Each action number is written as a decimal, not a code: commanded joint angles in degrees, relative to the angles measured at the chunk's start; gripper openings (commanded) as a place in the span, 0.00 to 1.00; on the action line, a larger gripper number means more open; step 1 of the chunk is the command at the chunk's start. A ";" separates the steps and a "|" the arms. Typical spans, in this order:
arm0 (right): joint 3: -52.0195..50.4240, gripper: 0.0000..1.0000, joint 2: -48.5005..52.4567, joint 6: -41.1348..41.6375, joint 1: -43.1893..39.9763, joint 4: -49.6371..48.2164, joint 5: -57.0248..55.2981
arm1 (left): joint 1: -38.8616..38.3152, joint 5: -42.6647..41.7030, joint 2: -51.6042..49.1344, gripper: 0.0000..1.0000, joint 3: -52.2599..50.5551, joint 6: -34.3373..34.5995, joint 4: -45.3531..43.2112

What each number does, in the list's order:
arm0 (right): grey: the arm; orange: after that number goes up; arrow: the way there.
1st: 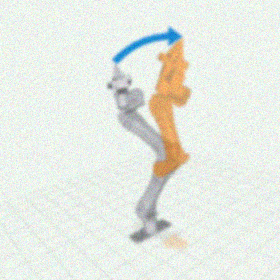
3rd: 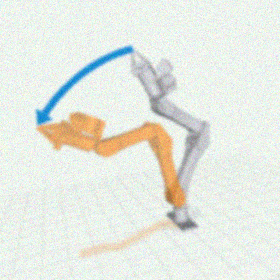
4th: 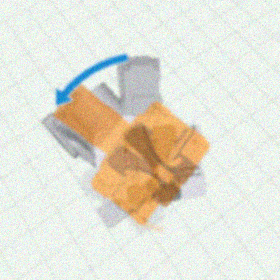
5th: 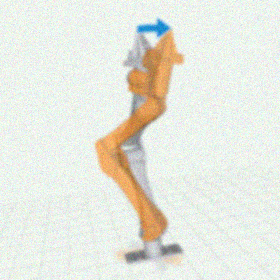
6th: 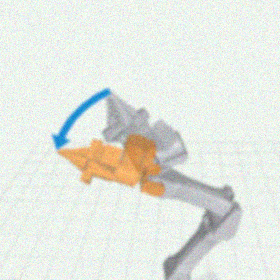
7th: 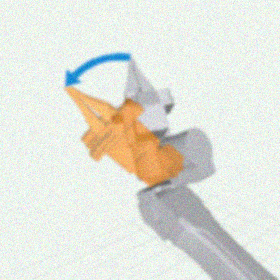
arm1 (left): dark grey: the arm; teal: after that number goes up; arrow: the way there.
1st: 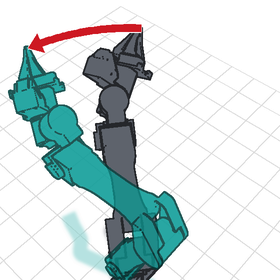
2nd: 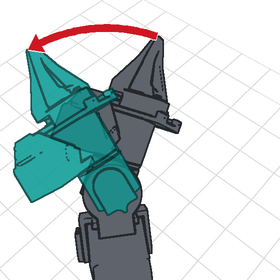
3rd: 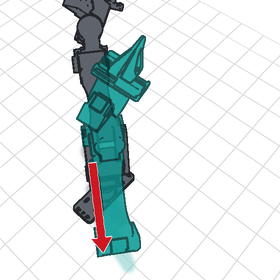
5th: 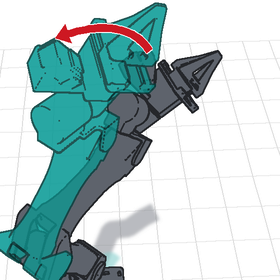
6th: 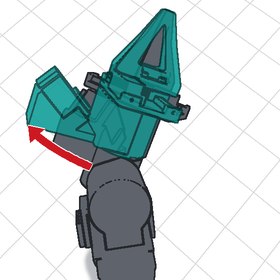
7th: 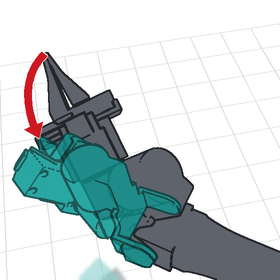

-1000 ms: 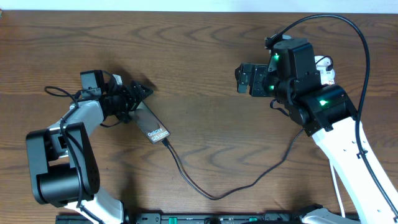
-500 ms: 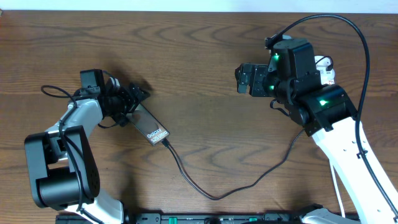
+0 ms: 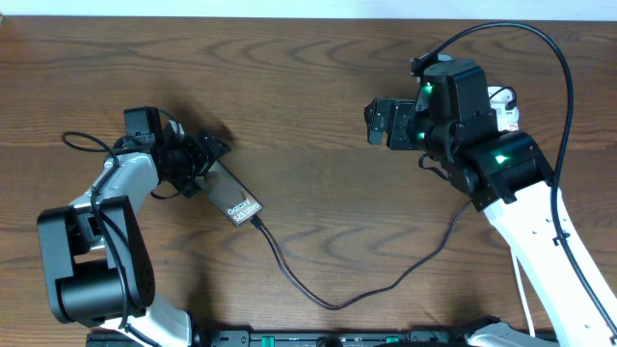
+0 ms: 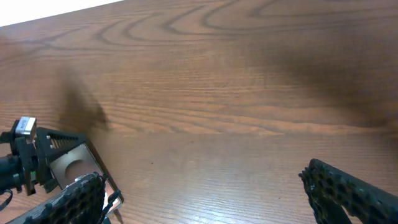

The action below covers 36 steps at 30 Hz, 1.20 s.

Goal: Plug charger to phone and switch on socket
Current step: 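Lower the plugged phone toward the table with the left gripper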

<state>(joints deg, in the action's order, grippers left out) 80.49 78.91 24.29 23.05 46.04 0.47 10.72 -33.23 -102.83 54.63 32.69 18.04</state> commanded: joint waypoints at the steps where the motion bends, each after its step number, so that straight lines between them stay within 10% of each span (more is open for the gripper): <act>1: 0.07 0.99 0.13 -0.76 0.31 0.09 0.09 | 0.33 9.99 -4.76 0.92 -4.17 -1.03 3.50; 36: 0.07 0.99 0.13 -0.79 0.31 0.26 0.11 | 0.33 9.99 -4.76 0.92 -4.17 -1.16 5.46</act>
<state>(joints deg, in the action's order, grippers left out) 80.49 78.91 24.29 23.05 46.13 0.47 10.76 -32.16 -102.30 55.05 31.70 23.07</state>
